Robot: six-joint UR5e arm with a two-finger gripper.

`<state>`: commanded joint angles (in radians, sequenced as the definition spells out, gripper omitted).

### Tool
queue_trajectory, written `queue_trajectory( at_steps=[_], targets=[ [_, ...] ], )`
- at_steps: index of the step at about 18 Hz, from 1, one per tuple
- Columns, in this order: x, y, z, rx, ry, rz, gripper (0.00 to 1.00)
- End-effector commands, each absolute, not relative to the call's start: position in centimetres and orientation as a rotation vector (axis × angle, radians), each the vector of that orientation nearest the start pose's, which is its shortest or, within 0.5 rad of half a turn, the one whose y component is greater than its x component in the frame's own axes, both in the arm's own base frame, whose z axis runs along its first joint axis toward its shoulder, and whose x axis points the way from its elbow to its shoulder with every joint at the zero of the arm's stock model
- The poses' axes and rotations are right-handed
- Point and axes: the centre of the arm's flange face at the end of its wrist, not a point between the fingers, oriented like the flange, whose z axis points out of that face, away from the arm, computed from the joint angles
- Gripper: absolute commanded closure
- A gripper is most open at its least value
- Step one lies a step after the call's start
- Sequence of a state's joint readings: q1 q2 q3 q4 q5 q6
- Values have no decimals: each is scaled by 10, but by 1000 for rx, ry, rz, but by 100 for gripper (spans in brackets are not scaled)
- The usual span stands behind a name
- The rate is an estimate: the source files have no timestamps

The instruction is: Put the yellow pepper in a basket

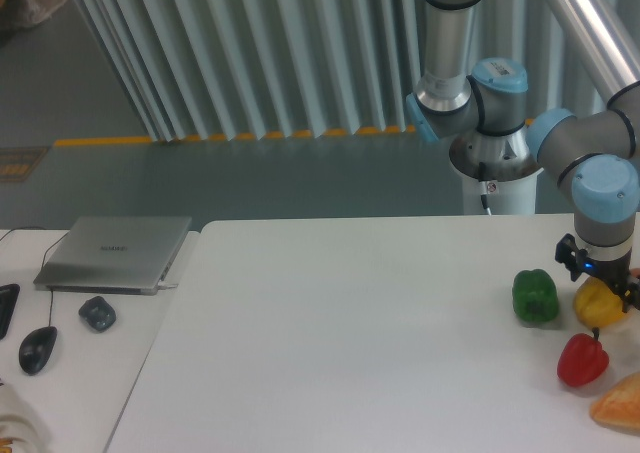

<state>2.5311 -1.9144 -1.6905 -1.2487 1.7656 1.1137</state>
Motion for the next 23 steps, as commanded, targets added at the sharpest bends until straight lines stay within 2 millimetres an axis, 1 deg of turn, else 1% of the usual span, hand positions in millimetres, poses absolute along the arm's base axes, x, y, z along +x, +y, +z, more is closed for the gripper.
queue_trajectory(
  at_steps=[4,5,6,7,9,11,14,15,17,19,21,22,23],
  targets=[
    [-412,428,271,-3372,289,-43,0],
    [-412,429,272,-3376,292,-35,6],
    [-413,429,274,-3374,296,-26,35],
    [-414,430,276,-3371,319,-23,40],
    [-414,430,278,-3358,421,-28,56],
    [-414,430,281,-3353,438,-24,59],
    [-414,429,292,-3341,441,2,59],
    [-413,429,302,-3334,440,25,59],
    [-411,428,334,-3298,424,84,59],
    [-405,425,362,-3250,404,104,59],
    [-411,412,389,-3201,344,137,59],
    [-417,406,403,-3177,311,160,59],
    [-425,400,411,-3162,282,174,59]
  ],
)
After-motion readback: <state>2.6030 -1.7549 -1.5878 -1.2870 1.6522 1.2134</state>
